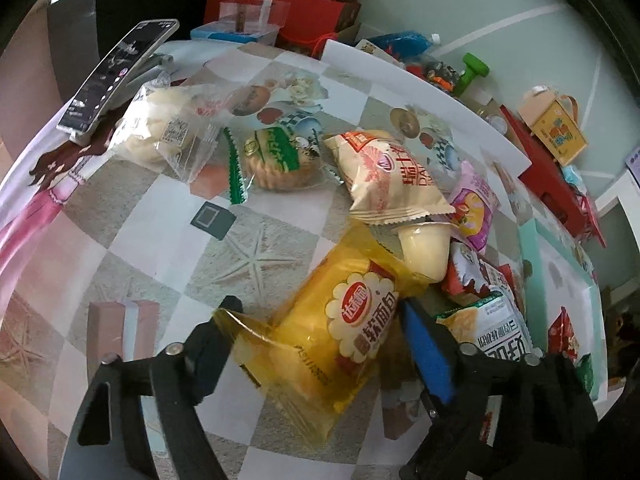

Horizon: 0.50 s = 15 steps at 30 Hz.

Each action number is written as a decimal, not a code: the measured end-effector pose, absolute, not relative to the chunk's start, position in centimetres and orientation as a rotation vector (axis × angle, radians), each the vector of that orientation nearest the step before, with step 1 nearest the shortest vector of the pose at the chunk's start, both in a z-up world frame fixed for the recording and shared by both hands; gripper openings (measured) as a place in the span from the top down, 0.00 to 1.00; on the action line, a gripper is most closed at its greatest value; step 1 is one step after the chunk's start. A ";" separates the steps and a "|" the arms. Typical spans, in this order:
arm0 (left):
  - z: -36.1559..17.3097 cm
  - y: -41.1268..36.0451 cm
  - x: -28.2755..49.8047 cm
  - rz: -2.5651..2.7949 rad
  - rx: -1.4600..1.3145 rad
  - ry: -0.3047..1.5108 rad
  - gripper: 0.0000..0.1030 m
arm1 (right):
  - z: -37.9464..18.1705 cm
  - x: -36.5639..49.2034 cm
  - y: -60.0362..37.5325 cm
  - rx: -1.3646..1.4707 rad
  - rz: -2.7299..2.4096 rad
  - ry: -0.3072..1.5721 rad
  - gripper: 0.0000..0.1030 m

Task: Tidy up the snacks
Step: 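Grasp the yellow bread bag with the left tool while the right tool grasps the white-green snack bag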

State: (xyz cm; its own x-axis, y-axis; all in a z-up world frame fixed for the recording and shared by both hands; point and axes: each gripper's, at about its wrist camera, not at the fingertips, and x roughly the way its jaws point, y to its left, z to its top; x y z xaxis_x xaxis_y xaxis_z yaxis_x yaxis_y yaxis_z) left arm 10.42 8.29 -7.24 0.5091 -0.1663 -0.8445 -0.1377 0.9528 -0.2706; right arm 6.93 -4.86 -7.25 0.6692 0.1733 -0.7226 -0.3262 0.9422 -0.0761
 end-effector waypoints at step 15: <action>-5.5 9.1 9.5 -0.039 -0.378 0.997 0.52 | -5.5 6.5 -6.4 -0.112 0.270 0.751 0.36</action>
